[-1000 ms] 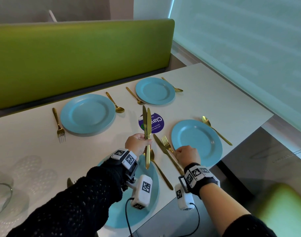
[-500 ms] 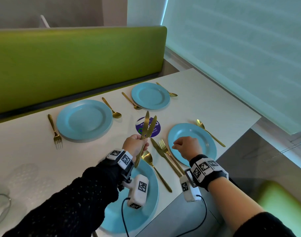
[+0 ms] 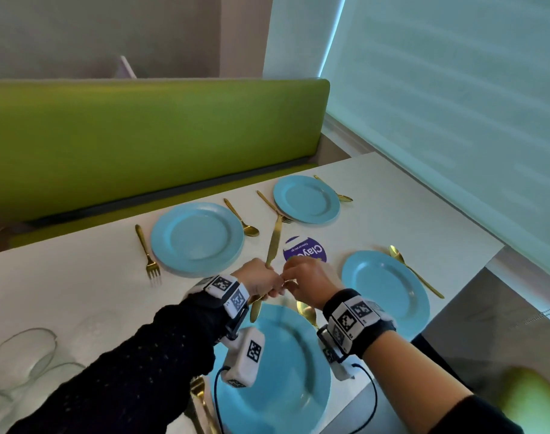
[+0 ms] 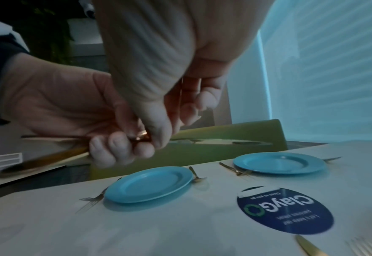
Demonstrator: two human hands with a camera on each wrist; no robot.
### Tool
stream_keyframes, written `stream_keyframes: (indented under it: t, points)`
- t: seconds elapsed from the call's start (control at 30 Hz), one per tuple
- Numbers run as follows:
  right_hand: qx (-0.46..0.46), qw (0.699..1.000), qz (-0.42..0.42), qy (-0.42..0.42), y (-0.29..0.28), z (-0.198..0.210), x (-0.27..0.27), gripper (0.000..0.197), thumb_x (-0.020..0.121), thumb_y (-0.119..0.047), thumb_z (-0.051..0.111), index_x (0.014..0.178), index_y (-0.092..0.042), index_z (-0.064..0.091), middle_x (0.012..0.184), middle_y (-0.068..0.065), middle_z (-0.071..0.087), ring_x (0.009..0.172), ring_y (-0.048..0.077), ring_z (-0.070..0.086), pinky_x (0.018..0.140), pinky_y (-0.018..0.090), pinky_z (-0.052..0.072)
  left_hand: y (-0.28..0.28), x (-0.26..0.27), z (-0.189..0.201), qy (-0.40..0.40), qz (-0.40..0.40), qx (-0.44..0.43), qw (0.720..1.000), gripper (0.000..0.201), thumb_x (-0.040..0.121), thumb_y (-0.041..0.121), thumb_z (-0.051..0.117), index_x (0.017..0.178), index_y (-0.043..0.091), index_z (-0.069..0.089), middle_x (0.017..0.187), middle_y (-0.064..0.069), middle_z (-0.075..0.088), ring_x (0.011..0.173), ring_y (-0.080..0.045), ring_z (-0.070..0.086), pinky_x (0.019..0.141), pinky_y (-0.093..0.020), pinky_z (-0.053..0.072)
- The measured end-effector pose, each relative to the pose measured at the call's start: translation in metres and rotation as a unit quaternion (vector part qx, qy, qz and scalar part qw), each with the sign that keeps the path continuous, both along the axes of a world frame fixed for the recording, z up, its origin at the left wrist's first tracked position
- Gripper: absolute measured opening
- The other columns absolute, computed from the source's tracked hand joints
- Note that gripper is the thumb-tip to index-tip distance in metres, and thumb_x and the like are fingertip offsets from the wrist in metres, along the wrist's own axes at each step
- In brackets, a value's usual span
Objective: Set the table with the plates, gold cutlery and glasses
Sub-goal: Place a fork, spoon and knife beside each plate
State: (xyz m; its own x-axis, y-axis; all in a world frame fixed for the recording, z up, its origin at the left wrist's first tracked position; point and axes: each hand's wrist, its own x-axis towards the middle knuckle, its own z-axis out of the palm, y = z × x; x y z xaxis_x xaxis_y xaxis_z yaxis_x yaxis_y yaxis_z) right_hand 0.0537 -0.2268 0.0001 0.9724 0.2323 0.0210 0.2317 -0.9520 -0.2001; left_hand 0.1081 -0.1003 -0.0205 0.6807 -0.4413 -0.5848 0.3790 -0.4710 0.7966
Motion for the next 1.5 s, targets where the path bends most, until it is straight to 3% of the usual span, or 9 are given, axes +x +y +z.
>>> stream_keyframes:
  t: [0.1, 0.23, 0.5, 0.57, 0.67, 0.77, 0.97, 1.1, 1.5]
  points:
    - [0.005, 0.998, 0.054, -0.028, 0.01, -0.002, 0.008, 0.023, 0.057, -0.006, 0.079, 0.072, -0.023, 0.078, 0.07, -0.004, 0.071, 0.062, 0.017, 0.068, 0.049, 0.015, 0.039, 0.014, 0.01, 0.004, 0.007, -0.029, 0.008, 1.0, 0.017, 0.078, -0.003, 0.045, 0.07, 0.002, 0.06, 0.078, -0.016, 0.064, 0.056, -0.015, 0.049, 0.05, -0.021, 0.035]
    - [-0.022, 0.997, 0.047, 0.06, 0.017, -0.006, 0.025, 0.024, 0.086, -0.02, 0.057, 0.104, -0.024, 0.073, 0.101, -0.001, 0.071, 0.099, 0.019, 0.062, 0.075, 0.025, 0.046, 0.026, 0.027, 0.001, 0.033, -0.018, 0.01, 0.999, 0.031, 0.086, 0.001, 0.032, 0.071, -0.005, 0.059, 0.063, -0.013, 0.066, 0.051, -0.018, 0.05, 0.044, -0.023, 0.035]
    - [-0.068, 0.994, 0.06, 0.067, 0.016, -0.009, 0.091, 0.027, 0.091, -0.028, 0.049, 0.106, -0.027, 0.071, 0.105, -0.001, 0.068, 0.105, 0.02, 0.058, 0.08, 0.03, 0.047, 0.033, 0.075, 0.011, 0.019, 0.031, 0.04, 0.999, 0.023, 0.095, 0.006, 0.027, 0.09, -0.001, 0.048, 0.069, -0.01, 0.063, 0.048, -0.014, 0.054, 0.042, -0.019, 0.037]
    - [-0.079, 0.994, 0.036, 0.059, 0.012, -0.009, 0.108, 0.027, 0.092, -0.029, 0.047, 0.106, -0.027, 0.071, 0.107, -0.001, 0.067, 0.105, 0.021, 0.059, 0.081, 0.03, 0.049, 0.038, 0.096, 0.007, -0.026, 0.061, 0.084, 0.994, 0.027, 0.096, 0.007, 0.034, 0.082, 0.001, 0.055, 0.075, -0.01, 0.067, 0.048, -0.012, 0.06, 0.045, -0.018, 0.042]
    - [-0.098, 0.992, -0.052, 0.056, 0.0, -0.009, 0.138, 0.029, 0.091, -0.027, 0.046, 0.106, -0.022, 0.07, 0.106, 0.002, 0.068, 0.1, 0.025, 0.062, 0.079, 0.031, 0.05, 0.051, 0.126, 0.002, -0.087, 0.164, 0.123, 0.975, 0.023, 0.092, 0.004, 0.039, 0.101, -0.007, 0.056, 0.087, -0.013, 0.072, 0.073, -0.027, 0.07, 0.059, -0.03, 0.051]
    - [-0.07, 0.976, -0.189, 0.084, -0.015, -0.016, 0.168, 0.027, 0.087, -0.02, 0.048, 0.102, -0.017, 0.07, 0.102, 0.008, 0.067, 0.095, 0.029, 0.063, 0.077, 0.031, 0.05, 0.059, 0.143, 0.002, -0.076, 0.215, 0.111, 0.967, 0.021, 0.097, 0.007, 0.033, 0.102, -0.002, 0.051, 0.072, -0.006, 0.065, 0.049, -0.012, 0.057, 0.047, -0.021, 0.042]
    - [-0.047, 0.941, -0.317, 0.109, -0.026, -0.05, 0.22, 0.023, 0.088, -0.013, 0.05, 0.104, -0.005, 0.064, 0.106, 0.013, 0.065, 0.099, 0.031, 0.063, 0.076, 0.032, 0.049, 0.058, 0.158, -0.013, -0.066, 0.22, 0.05, 0.972, 0.029, 0.099, 0.007, 0.029, 0.113, -0.006, 0.051, 0.088, -0.014, 0.066, 0.055, -0.015, 0.049, 0.053, -0.023, 0.04]
    - [-0.048, 0.93, -0.343, 0.126, -0.021, -0.072, 0.24, 0.022, 0.088, -0.01, 0.051, 0.105, -0.003, 0.064, 0.109, 0.014, 0.065, 0.103, 0.032, 0.062, 0.081, 0.034, 0.05, 0.062, 0.163, -0.033, -0.053, 0.247, 0.026, 0.967, 0.026, 0.099, 0.012, 0.033, 0.117, -0.001, 0.047, 0.073, -0.005, 0.063, 0.057, -0.014, 0.05, 0.053, -0.024, 0.039]
    - [-0.092, 0.935, -0.325, 0.112, -0.008, -0.11, 0.254, 0.026, 0.091, -0.009, 0.045, 0.105, -0.005, 0.067, 0.104, 0.014, 0.067, 0.098, 0.031, 0.064, 0.08, 0.034, 0.051, 0.077, 0.174, -0.046, -0.044, 0.253, 0.034, 0.966, 0.027, 0.1, 0.015, 0.035, 0.121, 0.003, 0.047, 0.074, -0.004, 0.063, 0.058, -0.013, 0.051, 0.055, -0.023, 0.041]
